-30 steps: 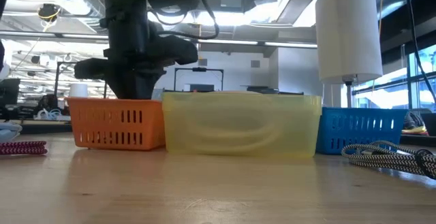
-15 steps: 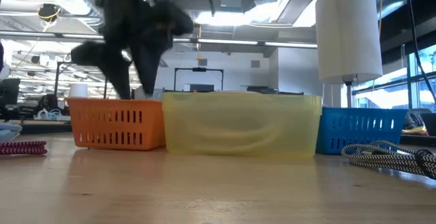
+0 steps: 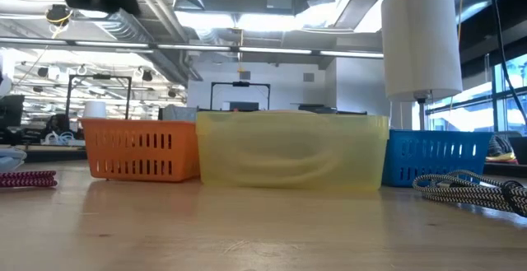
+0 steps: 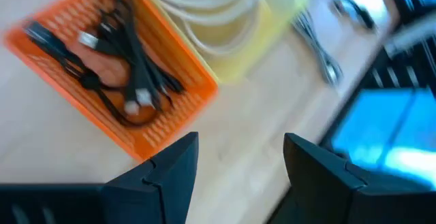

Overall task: Pick & Place USB Port
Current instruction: Put the pink patterned usb cable into the blue bin

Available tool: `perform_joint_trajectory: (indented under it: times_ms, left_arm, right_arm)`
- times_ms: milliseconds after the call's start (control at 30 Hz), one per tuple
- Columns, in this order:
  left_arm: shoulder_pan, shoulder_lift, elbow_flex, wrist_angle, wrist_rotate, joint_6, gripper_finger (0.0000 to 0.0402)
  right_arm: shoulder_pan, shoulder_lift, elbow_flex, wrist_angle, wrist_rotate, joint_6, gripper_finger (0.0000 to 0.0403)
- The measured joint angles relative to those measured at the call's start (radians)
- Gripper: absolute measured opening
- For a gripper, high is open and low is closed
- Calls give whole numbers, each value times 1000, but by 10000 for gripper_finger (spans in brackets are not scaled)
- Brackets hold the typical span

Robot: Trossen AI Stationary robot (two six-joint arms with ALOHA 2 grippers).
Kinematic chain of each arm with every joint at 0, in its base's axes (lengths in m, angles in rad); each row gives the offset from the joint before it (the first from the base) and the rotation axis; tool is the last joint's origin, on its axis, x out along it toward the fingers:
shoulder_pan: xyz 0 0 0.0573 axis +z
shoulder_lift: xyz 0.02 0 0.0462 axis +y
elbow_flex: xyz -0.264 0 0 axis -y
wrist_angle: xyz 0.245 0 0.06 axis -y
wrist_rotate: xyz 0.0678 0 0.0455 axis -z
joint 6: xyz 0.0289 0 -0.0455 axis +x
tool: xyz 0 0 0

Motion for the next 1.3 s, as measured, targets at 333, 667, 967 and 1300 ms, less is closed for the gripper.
perform_joint_trajectory:
  times_ms: [333, 667, 967, 1300]
  left_arm:
    - [-190, 2, 2, -82, 83, -37, 207]
    - [-290, 83, 2, -299, 61, -301, 207]
    - [-301, 203, 2, -311, 83, -326, 207]
    - [-302, 245, 1, -140, 98, -238, 207]
  right_arm:
    - [-1, 0, 0, 0, 5, 30, 139]
    - [-1, 0, 0, 0, 5, 60, 139]
    - [-1, 0, 0, 0, 5, 82, 139]
    - [-1, 0, 0, 0, 4, 82, 139]
